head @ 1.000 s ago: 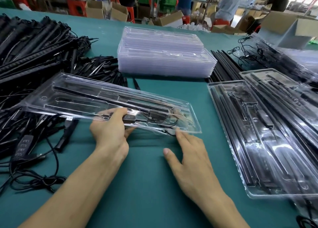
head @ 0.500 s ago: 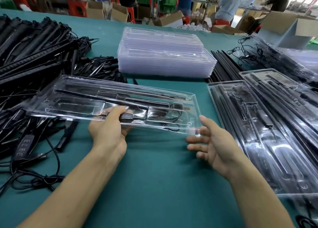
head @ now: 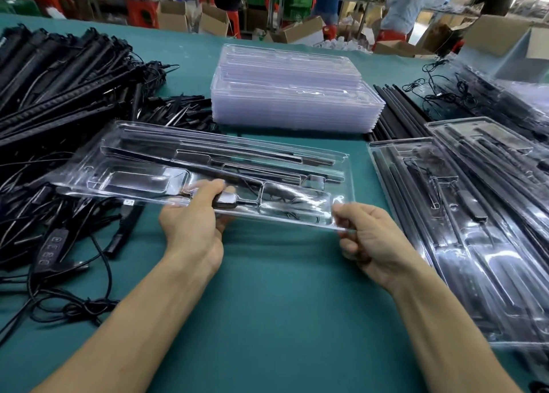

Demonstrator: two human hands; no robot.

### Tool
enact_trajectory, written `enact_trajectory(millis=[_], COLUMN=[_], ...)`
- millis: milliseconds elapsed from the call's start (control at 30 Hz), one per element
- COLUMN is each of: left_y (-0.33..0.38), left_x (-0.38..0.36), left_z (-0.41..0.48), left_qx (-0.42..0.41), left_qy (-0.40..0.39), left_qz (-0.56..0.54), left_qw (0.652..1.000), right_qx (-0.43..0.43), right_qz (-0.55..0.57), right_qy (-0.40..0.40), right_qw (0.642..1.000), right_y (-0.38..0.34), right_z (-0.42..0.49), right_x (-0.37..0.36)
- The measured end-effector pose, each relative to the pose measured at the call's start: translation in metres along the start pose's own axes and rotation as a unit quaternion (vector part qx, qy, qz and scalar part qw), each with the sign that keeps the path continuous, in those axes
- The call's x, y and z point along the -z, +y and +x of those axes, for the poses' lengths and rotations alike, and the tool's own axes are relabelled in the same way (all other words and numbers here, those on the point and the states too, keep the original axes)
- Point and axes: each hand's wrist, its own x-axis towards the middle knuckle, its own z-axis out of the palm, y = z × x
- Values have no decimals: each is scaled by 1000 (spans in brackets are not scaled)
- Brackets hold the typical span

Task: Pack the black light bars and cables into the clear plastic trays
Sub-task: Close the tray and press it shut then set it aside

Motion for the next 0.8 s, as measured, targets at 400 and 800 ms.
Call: enact_trajectory(millis=[400,800], left_y=[5,3], left_x=[4,1], left_z=[13,10], left_qx=[50,10], left_qy=[-20,-29], left_qz=[66,23], left_qw=[996,999], right_qx=[52,42], right_qz=[-4,-5], right_qy=[-29,-21], right_qw=[998,999], right_y=[9,6], right_z=[-4,-12], right_x=[4,7])
